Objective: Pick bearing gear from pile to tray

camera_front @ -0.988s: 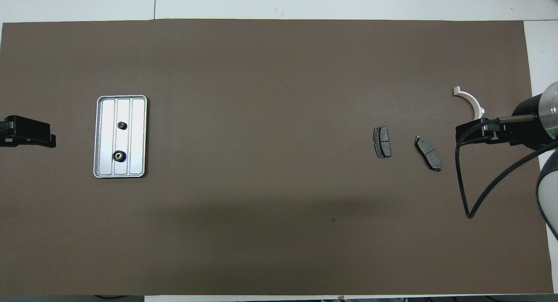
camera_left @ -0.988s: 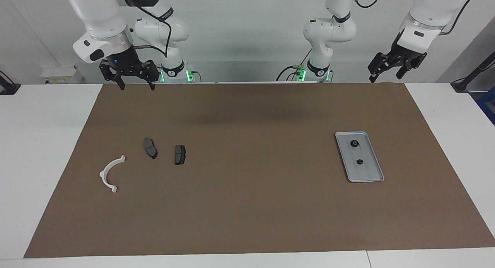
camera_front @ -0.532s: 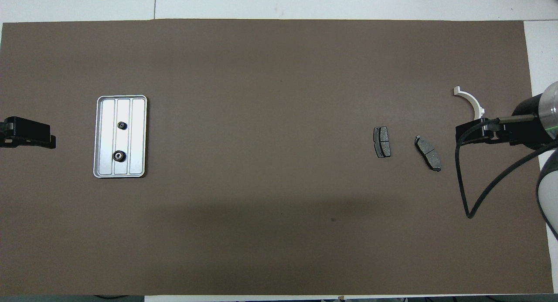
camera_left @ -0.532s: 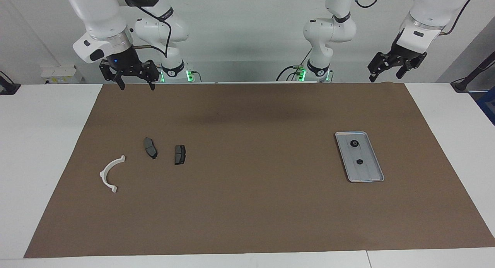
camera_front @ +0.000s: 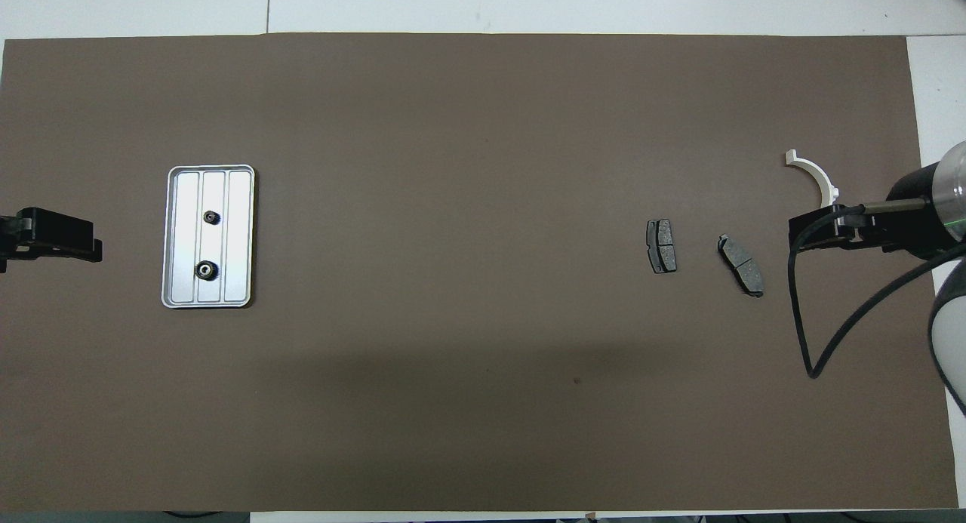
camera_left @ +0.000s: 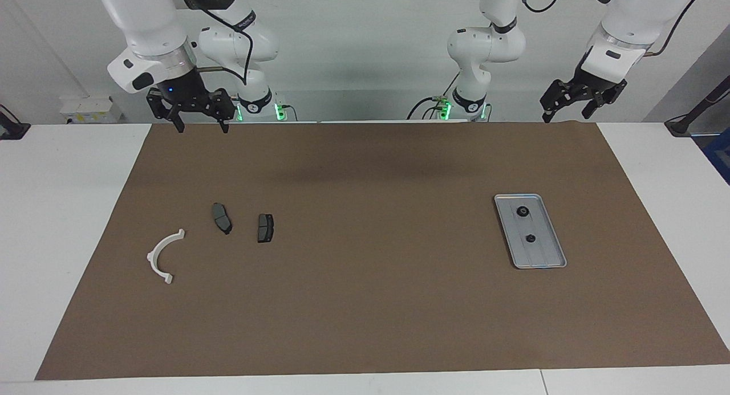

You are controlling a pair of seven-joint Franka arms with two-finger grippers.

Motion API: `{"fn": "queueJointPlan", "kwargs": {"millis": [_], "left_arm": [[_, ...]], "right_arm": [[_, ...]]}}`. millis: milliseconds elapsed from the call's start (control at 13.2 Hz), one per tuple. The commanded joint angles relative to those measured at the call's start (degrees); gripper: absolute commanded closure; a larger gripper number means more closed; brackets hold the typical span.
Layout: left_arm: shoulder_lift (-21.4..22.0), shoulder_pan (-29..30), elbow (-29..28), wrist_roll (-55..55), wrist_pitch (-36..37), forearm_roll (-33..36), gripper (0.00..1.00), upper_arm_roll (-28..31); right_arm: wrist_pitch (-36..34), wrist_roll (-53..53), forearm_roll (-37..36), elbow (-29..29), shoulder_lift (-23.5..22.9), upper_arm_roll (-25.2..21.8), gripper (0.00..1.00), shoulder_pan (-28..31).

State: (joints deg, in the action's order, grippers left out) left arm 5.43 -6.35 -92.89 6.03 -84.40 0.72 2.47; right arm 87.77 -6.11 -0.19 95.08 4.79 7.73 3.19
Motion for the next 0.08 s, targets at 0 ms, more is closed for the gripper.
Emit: {"fn": "queueJointPlan", "kwargs": {"millis": [0], "left_arm": [[1.78,-0.07,-2.56,-0.84,-1.65,-0.81,0.00,0.34]], "right_arm": [[0.82,1.01,1.24,0.72,0.83,0.18,0.00,0.67]]}}
